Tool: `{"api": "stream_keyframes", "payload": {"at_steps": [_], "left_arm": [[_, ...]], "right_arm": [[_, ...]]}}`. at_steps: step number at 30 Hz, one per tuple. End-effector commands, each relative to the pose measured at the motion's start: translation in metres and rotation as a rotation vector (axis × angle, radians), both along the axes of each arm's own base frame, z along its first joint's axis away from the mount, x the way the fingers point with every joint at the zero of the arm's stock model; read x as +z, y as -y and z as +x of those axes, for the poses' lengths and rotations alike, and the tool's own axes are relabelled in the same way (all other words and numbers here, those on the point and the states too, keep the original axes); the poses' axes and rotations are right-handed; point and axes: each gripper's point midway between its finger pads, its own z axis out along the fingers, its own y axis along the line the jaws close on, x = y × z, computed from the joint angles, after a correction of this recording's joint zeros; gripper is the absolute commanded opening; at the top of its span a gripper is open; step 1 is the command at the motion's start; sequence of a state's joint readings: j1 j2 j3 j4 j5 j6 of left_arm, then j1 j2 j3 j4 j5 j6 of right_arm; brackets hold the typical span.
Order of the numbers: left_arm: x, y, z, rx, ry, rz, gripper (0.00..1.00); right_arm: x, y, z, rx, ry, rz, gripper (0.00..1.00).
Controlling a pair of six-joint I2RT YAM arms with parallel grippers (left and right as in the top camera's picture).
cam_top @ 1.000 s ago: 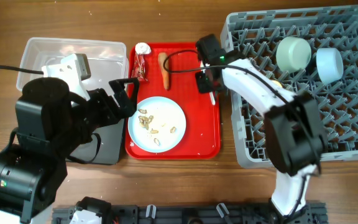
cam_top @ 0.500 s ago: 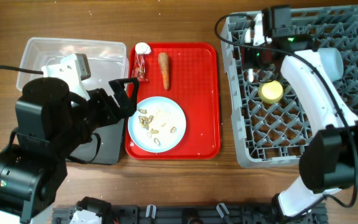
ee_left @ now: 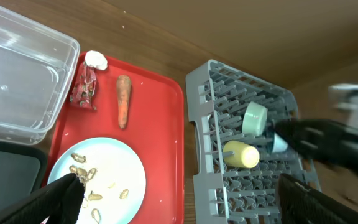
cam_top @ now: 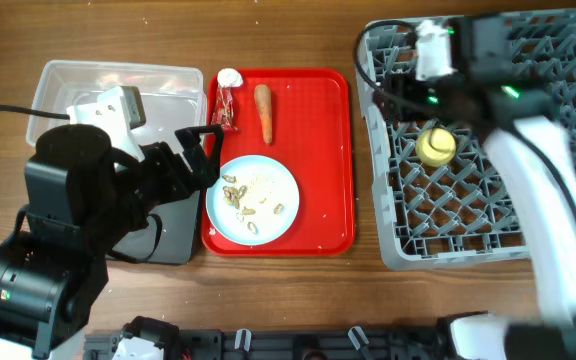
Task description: Sort waste into correct bins and load items into the dishwasher rack
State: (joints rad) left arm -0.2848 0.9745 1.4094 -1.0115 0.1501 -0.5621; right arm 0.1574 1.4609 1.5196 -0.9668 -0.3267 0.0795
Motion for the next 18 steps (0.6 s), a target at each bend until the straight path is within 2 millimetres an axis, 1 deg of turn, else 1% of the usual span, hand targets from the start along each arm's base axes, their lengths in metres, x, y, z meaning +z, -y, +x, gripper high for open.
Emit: {"api": "stream_keyframes", "payload": {"at_steps": [1, 2, 3, 6, 8, 11, 14, 17, 18], "left_arm": [[0.002, -0.004, 0.002, 0.016, 0.008, 0.009, 1.0], [0.002, -0.004, 0.002, 0.016, 0.008, 0.009, 1.0], [0.002, -0.004, 0.002, 0.016, 0.008, 0.009, 1.0], [0.002, -0.004, 0.002, 0.016, 0.008, 0.009, 1.0], [0.002, -0.004, 0.002, 0.016, 0.008, 0.009, 1.0], [0.002, -0.004, 0.002, 0.016, 0.009, 0.009, 1.0], [0.002, -0.004, 0.002, 0.016, 0.008, 0.009, 1.0], [0.002, -0.004, 0.002, 0.016, 0.008, 0.009, 1.0], [0.002, -0.004, 0.002, 0.016, 0.008, 0.009, 1.0]], "right_arm": [[0.049, -0.013, -0.041, 0.076, 0.072, 0.101, 1.0], [0.056, -0.012, -0.05, 0.076, 0.086, 0.104, 1.0], [0.059, -0.007, -0.059, 0.069, 0.089, 0.086, 1.0], [0.058, 0.014, -0.072, 0.007, 0.096, -0.015, 1.0], [0.059, 0.017, -0.084, 0.07, 0.121, -0.07, 1.0], [0.068, 0.02, -0.096, 0.118, 0.181, -0.115, 1.0], [0.085, 0.026, -0.105, 0.092, 0.273, -0.122, 1.0], [0.114, 0.032, -0.112, 0.052, 0.463, -0.121, 1.0], [0.118, 0.035, -0.115, 0.037, 0.508, -0.126, 1.0]]}}
